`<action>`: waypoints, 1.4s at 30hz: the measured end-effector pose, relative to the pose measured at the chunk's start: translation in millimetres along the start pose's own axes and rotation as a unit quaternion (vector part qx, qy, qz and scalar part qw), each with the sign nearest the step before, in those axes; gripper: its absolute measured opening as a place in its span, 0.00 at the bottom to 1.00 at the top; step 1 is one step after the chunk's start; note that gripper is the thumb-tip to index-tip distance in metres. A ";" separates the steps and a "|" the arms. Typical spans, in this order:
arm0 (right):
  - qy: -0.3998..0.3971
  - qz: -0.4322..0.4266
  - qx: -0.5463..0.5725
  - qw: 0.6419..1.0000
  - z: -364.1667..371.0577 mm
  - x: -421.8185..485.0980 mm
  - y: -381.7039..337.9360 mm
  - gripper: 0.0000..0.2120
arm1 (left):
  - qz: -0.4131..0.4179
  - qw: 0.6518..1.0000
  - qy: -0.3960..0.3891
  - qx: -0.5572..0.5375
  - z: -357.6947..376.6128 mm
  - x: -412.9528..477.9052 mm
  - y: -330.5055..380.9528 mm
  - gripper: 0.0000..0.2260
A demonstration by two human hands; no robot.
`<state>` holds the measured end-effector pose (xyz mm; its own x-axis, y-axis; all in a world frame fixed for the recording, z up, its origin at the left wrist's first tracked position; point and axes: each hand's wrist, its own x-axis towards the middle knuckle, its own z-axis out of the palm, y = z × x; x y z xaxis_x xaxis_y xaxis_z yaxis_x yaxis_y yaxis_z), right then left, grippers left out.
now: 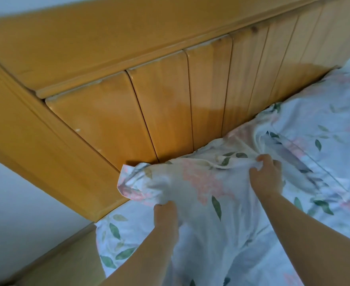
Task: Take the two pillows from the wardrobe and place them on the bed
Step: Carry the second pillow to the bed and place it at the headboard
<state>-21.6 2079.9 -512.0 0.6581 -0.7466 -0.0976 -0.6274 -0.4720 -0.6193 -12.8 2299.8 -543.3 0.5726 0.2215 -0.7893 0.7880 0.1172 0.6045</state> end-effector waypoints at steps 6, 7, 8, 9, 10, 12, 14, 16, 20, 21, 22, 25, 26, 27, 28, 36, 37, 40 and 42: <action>-0.092 0.095 0.013 0.991 54.3 -48.4 38.6 0.20 | -0.042 0.992 0.051 0.111 -29.8 34.1 -34.8 0.19; -0.099 0.119 0.016 0.988 63.0 -60.8 46.0 0.20 | -0.051 0.992 0.053 0.104 -33.8 37.6 -39.5 0.20; -0.105 0.134 0.017 0.985 69.7 -71.2 52.3 0.21 | -0.056 0.993 0.048 0.087 -36.0 37.5 -40.1 0.21; -0.116 0.149 0.018 0.982 76.2 -83.9 59.9 0.21 | -0.056 0.995 0.040 0.079 -38.3 39.3 -41.5 0.23; -0.124 0.167 0.023 0.978 82.9 -96.5 68.4 0.20 | -0.055 0.995 0.031 0.082 -39.5 43.3 -42.4 0.28; -0.138 0.202 0.037 0.969 94.9 -122.4 86.7 0.16 | -0.056 0.991 0.039 0.111 -43.2 55.9 -45.4 0.38; -0.135 0.252 0.054 0.957 104.7 -147.0 104.4 0.19 | -0.068 0.990 0.056 0.109 -48.1 71.3 -47.8 0.40; -0.113 0.348 0.073 0.928 113.1 -165.0 117.9 0.29 | -0.071 0.992 0.053 0.087 -54.7 82.8 -51.4 0.38; -0.084 0.504 0.228 0.829 131.6 -185.5 123.2 0.46 | -0.056 0.997 -0.002 0.053 -67.4 103.3 -64.6 0.33; -0.072 0.520 0.312 0.792 137.6 -187.4 118.1 0.48 | -0.064 0.997 -0.026 0.039 -68.8 103.9 -65.4 0.30; -0.072 0.521 0.373 0.764 139.8 -187.4 110.3 0.50 | -0.071 0.996 -0.046 0.032 -66.8 102.4 -63.5 0.27; -0.048 0.470 0.435 0.766 138.5 -177.5 87.7 0.44 | -0.091 0.989 -0.106 0.042 -62.5 98.3 -55.7 0.27; -0.025 0.449 0.444 0.775 132.5 -171.6 79.7 0.38 | -0.094 0.987 -0.123 0.048 -61.2 95.7 -50.9 0.27; -0.002 0.430 0.453 0.781 123.8 -165.6 73.2 0.34 | -0.092 0.985 -0.135 0.053 -59.5 93.7 -47.1 0.27; 0.017 0.401 0.463 0.790 108.9 -161.0 62.4 0.28 | -0.094 0.984 -0.143 0.052 -56.7 90.1 -42.7 0.28; 0.042 0.352 0.435 0.828 78.4 -177.3 82.2 0.13 | -0.111 0.985 -0.118 0.056 -58.4 74.5 -60.5 0.26; 0.022 0.400 0.436 0.806 87.5 -186.4 96.6 0.16 | -0.128 0.984 -0.108 0.057 -62.4 72.8 -63.7 0.23; -0.047 0.503 0.435 0.745 99.1 -211.8 122.6 0.22 | -0.138 0.976 -0.148 0.084 -74.9 78.7 -70.1 0.16; -0.076 0.529 0.423 0.732 100.5 -219.9 130.3 0.13 | -0.112 0.983 -0.128 0.066 -82.8 88.4 -73.5 0.10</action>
<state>-206.2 2229.7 -649.5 0.0696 -0.3946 -0.9162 -0.3803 0.8386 -0.3900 -38.9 2390.9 -648.6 0.4069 -0.0490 -0.9121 0.9133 0.0043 0.4072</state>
